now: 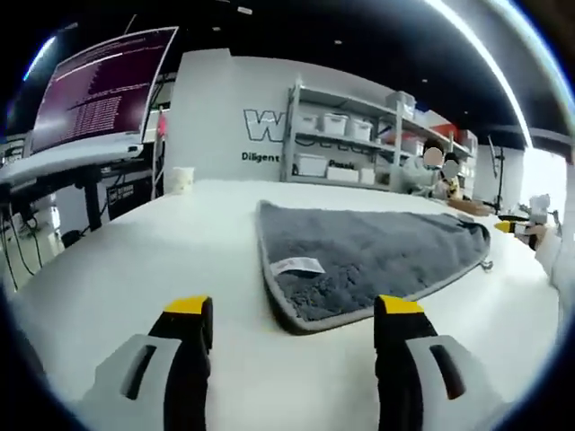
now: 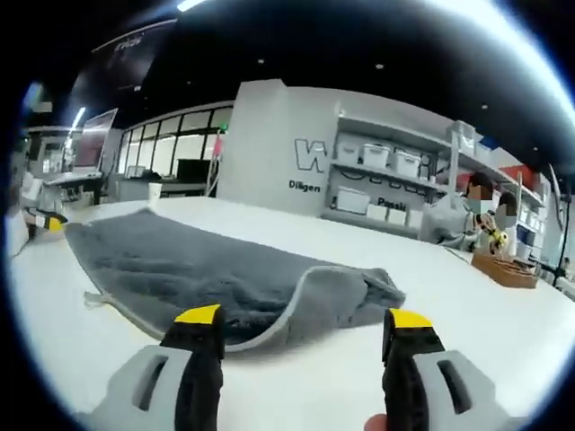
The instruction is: Open the folded towel by lifting each exposed corner and separating the folded layers until the towel lies flat within the target outline without major curled edges
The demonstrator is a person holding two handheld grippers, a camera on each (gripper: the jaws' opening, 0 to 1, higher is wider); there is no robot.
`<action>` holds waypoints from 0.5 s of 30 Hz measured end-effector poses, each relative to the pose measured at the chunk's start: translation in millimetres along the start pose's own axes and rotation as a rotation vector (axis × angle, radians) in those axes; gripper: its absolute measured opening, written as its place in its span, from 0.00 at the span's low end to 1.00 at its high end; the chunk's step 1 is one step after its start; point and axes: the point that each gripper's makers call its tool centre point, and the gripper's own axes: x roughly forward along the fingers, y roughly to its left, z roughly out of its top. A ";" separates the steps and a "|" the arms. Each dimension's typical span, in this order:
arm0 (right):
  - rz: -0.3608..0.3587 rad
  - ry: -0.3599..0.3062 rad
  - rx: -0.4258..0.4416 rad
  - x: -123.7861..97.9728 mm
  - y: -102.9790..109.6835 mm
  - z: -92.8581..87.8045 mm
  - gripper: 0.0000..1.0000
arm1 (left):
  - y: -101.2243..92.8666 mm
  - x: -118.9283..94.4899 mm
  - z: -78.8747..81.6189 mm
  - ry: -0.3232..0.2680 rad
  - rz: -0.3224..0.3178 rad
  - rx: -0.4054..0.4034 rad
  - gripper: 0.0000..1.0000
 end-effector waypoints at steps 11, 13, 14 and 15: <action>-0.019 0.130 -0.216 78.9 8.9 12.9 0.56 | -18.4 4.1 5.9 0.002 -0.046 0.087 0.96; -0.041 0.163 -0.277 94.8 8.8 10.7 0.54 | -16.2 3.6 7.3 -0.003 -0.035 0.093 0.96; -0.051 0.162 -0.295 100.4 8.6 11.7 0.53 | -16.1 3.6 7.2 -0.002 -0.035 0.093 0.97; -0.056 0.163 -0.306 104.4 8.6 11.3 0.52 | -16.2 3.5 7.1 -0.002 -0.036 0.092 0.97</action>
